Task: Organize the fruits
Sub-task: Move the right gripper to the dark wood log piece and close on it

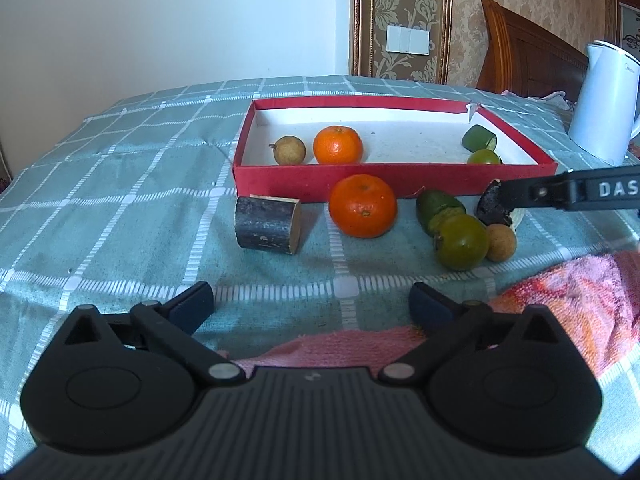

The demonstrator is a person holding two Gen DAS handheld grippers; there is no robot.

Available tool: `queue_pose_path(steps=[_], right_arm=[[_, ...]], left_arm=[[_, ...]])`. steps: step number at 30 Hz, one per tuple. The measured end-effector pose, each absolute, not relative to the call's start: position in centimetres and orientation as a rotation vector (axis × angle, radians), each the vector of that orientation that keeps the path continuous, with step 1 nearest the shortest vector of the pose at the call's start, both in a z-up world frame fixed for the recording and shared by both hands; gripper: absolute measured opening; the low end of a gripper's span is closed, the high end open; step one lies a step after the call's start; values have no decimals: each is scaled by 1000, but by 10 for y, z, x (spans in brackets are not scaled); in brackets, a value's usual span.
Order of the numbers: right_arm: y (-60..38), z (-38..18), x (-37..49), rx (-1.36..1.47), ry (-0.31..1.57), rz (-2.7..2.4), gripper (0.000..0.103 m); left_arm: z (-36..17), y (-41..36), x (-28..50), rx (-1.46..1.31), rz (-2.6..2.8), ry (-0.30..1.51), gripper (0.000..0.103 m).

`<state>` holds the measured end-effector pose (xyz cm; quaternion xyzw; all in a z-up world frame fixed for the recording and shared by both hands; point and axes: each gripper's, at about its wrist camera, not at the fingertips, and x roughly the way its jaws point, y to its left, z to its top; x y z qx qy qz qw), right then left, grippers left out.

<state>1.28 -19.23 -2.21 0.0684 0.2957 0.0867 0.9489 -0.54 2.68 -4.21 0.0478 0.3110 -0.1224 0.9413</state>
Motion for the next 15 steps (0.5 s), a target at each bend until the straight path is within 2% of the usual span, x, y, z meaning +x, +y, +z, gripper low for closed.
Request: queue_pose_path(steps=[9, 12, 15], right_arm=[[-182, -28, 25, 135, 638, 184, 51], [-181, -33, 30, 145, 667, 188, 35], [-181, -35, 30, 159, 668, 195, 33]], left_arm=[[-42, 27, -6, 98, -250, 634, 103], [-42, 27, -6, 98, -250, 634, 103], [-42, 27, -6, 98, -250, 634, 103]])
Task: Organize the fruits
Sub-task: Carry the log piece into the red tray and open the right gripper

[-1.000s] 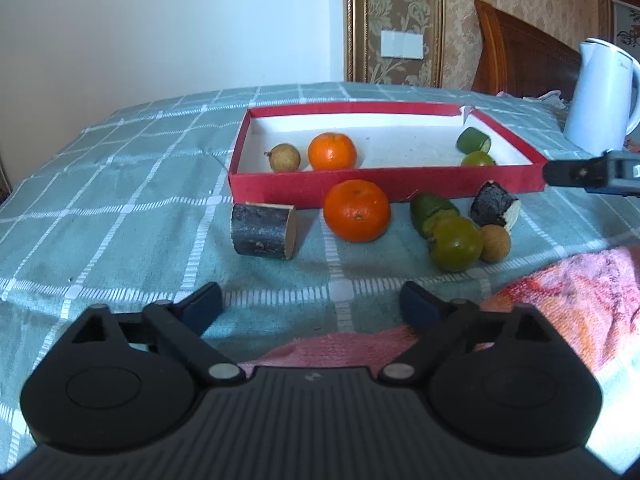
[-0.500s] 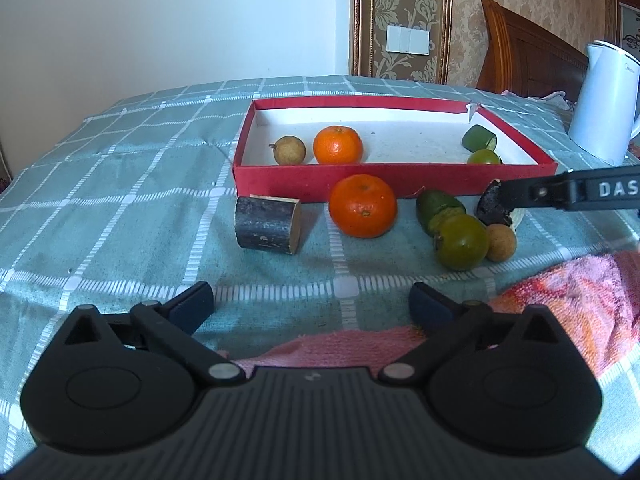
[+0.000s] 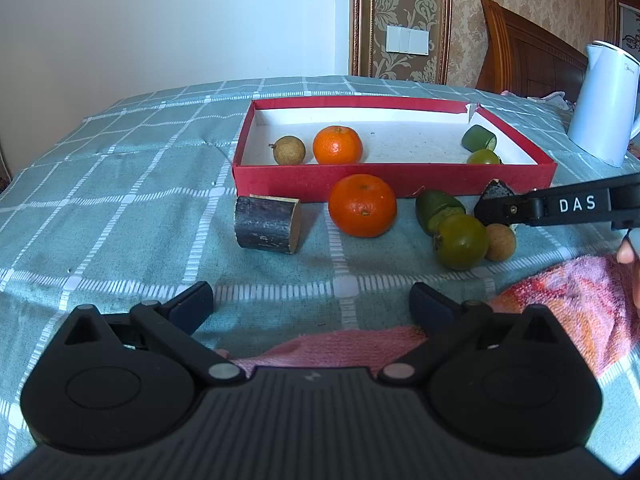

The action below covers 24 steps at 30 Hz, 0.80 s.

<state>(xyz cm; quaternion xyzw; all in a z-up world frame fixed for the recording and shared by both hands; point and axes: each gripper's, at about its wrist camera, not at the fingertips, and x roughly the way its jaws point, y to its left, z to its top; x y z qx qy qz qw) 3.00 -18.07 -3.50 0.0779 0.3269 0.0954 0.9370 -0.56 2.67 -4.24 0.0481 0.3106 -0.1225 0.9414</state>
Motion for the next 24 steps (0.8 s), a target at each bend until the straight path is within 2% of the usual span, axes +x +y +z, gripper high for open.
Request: queue_pose_path(steps=[16, 24], right_arm=[[-211, -16, 12, 178, 585, 141, 33], [-228, 6, 35, 161, 522, 81, 33]], left_arm=[[-43, 27, -5, 98, -250, 633, 103], [-43, 27, -5, 98, -250, 633, 103]])
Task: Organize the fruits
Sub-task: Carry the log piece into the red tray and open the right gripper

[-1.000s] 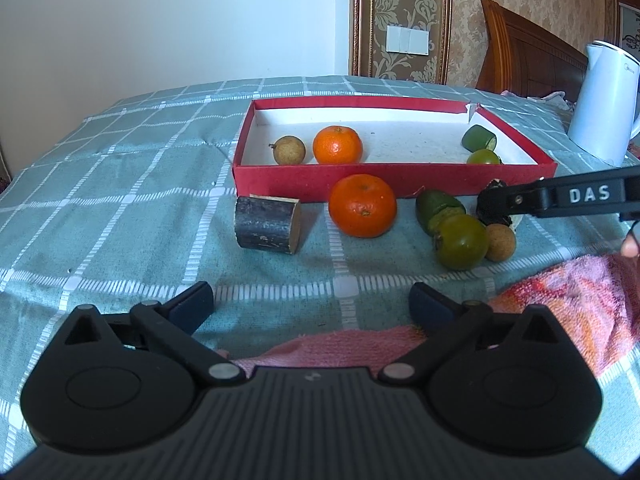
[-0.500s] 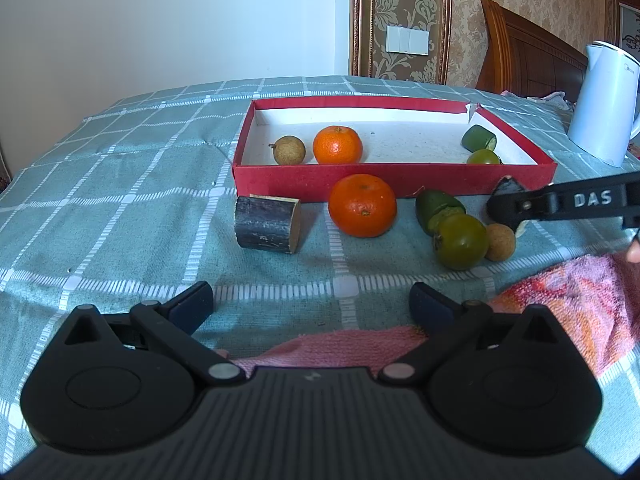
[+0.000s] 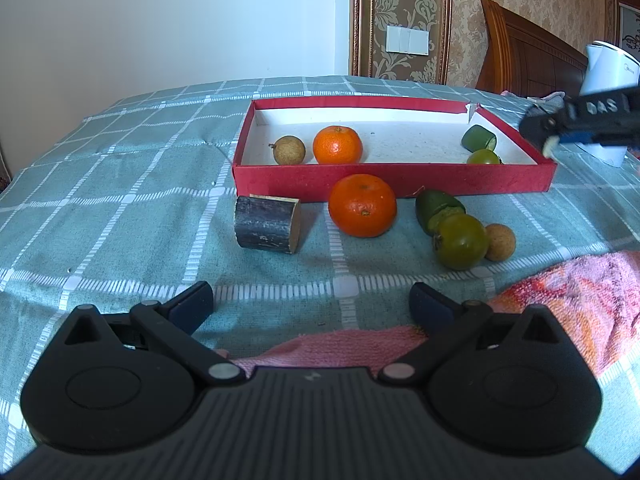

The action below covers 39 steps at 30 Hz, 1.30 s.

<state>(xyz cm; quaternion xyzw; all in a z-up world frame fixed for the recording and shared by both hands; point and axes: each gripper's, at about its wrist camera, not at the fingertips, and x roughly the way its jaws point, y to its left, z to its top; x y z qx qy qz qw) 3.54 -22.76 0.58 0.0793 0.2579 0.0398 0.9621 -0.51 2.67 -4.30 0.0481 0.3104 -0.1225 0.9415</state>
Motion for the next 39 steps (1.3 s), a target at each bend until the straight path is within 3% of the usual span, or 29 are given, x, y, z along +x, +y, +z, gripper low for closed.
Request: queue_pose_path(steps=[39], right_arm=[[-182, -30, 135, -37, 623, 35, 33]], left_arm=[[-43, 27, -5, 98, -250, 633, 103]])
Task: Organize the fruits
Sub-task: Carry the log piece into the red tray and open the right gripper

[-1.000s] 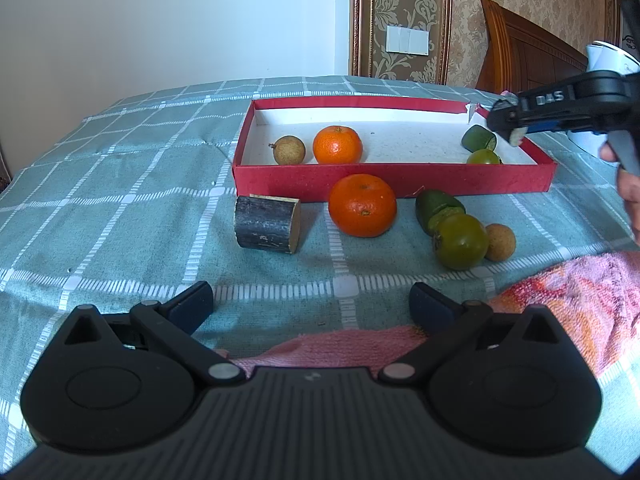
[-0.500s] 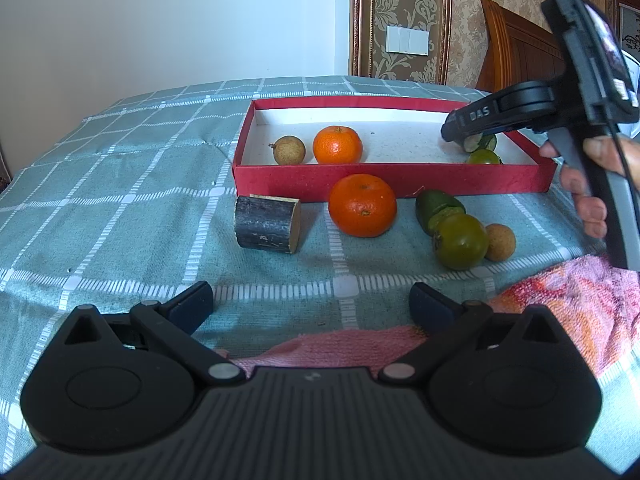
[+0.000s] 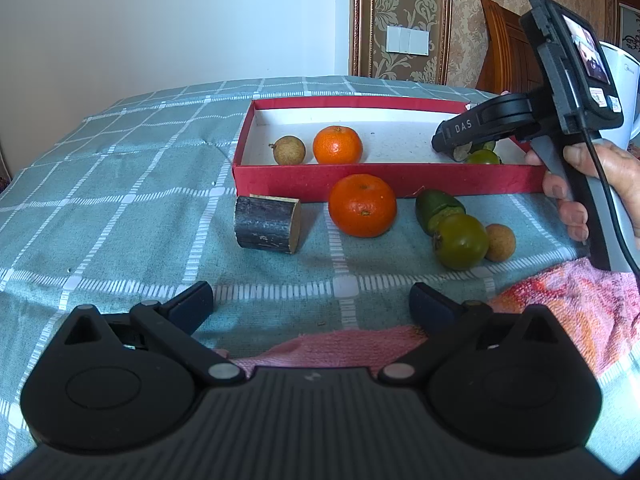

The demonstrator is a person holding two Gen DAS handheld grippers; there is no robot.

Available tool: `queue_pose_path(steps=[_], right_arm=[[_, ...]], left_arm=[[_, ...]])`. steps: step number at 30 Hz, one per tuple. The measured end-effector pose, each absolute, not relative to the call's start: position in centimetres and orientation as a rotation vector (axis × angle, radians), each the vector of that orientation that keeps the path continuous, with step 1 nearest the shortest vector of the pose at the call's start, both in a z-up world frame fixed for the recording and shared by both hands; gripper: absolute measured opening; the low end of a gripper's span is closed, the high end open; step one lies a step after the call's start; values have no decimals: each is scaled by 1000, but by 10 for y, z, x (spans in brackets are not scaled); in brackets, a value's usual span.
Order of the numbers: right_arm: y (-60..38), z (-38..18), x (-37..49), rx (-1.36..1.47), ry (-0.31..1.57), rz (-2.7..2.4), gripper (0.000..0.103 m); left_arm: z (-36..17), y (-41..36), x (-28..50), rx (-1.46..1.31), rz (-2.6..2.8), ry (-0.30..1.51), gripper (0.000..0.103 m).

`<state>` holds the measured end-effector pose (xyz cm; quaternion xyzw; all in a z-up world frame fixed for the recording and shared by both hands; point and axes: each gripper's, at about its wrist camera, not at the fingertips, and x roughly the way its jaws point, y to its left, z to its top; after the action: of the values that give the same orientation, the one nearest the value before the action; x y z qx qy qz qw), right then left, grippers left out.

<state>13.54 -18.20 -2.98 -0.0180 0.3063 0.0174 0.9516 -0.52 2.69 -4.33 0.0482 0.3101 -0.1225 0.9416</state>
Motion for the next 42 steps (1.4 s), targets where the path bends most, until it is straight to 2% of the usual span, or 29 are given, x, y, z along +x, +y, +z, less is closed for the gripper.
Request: queue_pose_path(steps=[27, 33, 35, 37, 42], right_arm=[[-179, -34, 131, -39, 624, 29, 34], [-183, -31, 125, -25, 613, 35, 42], [-184, -29, 121, -21, 599, 37, 47], [-184, -27, 117, -25, 580, 32, 57], [-186, -23, 109, -11, 563, 37, 58]], left_arm=[[-43, 27, -5, 98, -250, 632, 103], [-43, 27, -5, 98, -250, 632, 103], [-43, 27, -5, 98, -250, 632, 103], [-43, 27, -5, 98, -250, 632, 103], [-43, 27, -5, 98, -250, 632, 103]])
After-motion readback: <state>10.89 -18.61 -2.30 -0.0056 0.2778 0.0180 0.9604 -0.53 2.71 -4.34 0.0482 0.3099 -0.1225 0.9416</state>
